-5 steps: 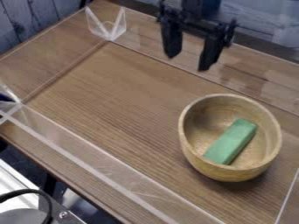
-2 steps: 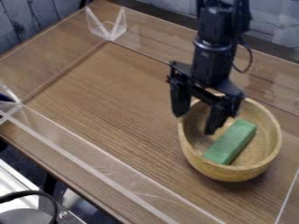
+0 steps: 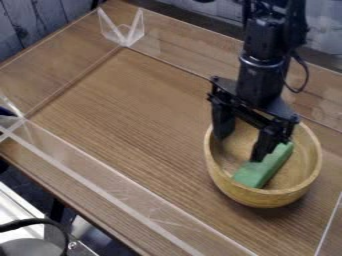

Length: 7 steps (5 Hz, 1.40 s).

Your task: Remove the green block from inside the brown bowl and put it on the table

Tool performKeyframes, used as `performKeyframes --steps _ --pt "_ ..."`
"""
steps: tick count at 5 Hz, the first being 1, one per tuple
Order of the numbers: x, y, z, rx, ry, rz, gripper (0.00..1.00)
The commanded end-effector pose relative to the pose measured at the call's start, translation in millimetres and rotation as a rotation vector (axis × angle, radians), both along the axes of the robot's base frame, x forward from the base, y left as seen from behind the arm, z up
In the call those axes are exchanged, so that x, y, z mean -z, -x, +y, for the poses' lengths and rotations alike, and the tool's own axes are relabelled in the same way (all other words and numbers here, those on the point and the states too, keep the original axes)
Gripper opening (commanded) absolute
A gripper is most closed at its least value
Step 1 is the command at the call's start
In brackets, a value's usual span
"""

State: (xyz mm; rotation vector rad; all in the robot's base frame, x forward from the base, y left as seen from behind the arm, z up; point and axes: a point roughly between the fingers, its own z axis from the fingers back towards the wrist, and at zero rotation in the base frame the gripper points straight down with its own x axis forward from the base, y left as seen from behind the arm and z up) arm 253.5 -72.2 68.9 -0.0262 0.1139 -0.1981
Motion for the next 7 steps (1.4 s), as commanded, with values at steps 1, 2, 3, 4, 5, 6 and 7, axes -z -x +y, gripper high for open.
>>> performKeyframes --steps 1,2,3,4,5,6,7 --pt "-10.5 -11.3 -8.7 0.007 0.024 -0.061 1.0" --pt "-9.4 -12.5 -11.0 0.006 0.031 -0.066 1.0" --pt "-9.2 -13.3 -12.3 0.002 0.038 -0.072 1.0" --pt "-8.4 -14.1 -13.7 -0.002 0.045 -0.077 1.0" --pt "-7.0 -15.0 -15.2 -0.006 0.053 -0.082 1.0" --pt "-5.9 -15.7 -16.4 -0.011 0.058 -0.085 1.0" --pt "-4.4 -16.4 -17.8 -0.016 0.064 -0.089 1.0"
